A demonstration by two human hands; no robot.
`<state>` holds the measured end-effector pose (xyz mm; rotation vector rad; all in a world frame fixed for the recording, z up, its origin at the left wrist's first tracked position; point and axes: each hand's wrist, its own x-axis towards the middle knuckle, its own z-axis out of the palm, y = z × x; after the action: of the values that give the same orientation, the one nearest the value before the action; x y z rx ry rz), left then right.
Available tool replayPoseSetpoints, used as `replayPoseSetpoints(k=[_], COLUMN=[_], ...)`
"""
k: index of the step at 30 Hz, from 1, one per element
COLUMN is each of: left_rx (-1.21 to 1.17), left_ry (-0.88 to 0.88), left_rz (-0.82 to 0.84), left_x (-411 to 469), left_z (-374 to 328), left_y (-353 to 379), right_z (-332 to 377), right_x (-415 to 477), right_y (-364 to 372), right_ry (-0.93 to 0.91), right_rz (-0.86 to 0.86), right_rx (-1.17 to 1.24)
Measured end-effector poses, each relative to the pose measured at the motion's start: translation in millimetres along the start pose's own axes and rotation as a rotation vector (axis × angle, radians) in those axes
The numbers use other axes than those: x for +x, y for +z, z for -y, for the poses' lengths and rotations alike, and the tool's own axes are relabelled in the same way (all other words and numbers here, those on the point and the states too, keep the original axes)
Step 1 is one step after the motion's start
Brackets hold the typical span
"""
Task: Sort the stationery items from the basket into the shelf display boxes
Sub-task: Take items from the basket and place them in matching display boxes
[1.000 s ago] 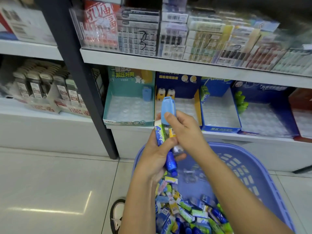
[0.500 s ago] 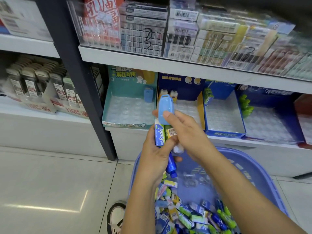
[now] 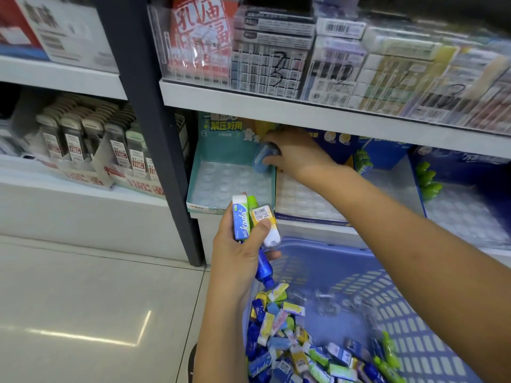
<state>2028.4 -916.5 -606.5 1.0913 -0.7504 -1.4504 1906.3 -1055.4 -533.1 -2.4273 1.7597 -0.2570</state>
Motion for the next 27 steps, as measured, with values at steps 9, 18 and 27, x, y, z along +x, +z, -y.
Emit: replayPoseSetpoints(k=[9, 18, 27], left_rx=[-0.003, 0.004, -0.016], left_ry=[-0.005, -0.003, 0.0], left_rz=[-0.003, 0.024, 0.049], left_x=[5, 6, 5], left_z=[0, 1, 2], left_y=[-8, -8, -9], right_z=[-5, -11, -22], right_x=[4, 7, -1], right_y=[23, 27, 45], right_ry=[0.046, -0.109, -0.02], right_rz=[0.097, 0.019, -0.206], right_rx=[0.095, -0.048, 0.074])
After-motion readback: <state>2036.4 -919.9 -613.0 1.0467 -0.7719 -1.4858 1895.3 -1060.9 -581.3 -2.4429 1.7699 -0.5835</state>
